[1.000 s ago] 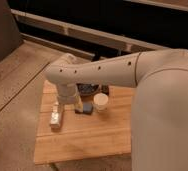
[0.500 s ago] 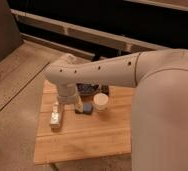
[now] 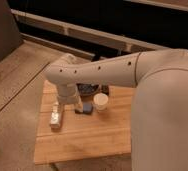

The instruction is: Place the eraser on the white sponge

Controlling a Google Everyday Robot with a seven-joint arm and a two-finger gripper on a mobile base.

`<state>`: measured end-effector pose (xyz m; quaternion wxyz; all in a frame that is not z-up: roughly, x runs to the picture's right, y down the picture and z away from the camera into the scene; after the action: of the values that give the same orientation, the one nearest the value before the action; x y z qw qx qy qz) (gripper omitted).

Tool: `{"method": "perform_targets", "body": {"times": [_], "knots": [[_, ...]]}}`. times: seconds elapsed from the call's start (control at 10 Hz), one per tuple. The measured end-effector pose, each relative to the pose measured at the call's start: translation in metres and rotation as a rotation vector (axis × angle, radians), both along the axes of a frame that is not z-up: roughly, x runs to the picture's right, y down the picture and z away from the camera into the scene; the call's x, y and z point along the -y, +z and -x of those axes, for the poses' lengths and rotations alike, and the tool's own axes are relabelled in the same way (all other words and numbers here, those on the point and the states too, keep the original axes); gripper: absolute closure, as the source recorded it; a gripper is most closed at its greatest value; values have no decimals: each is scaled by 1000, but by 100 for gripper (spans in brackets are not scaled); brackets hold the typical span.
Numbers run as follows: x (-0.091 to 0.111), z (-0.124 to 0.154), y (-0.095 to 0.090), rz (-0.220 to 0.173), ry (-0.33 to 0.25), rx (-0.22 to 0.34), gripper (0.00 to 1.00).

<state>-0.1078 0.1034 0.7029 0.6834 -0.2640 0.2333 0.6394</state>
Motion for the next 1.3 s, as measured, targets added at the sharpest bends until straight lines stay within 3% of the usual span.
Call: {"method": "perform_targets", "body": {"times": [0.2, 0.3, 0.6, 0.7, 1.3], "knots": [[2, 0, 0, -7, 1, 1, 35], [12, 2, 1, -39, 9, 21, 35], [55, 1, 5, -191, 18, 136, 35], [61, -2, 6, -221, 23, 168, 35], [69, -12, 10, -242, 34, 183, 35]]}}
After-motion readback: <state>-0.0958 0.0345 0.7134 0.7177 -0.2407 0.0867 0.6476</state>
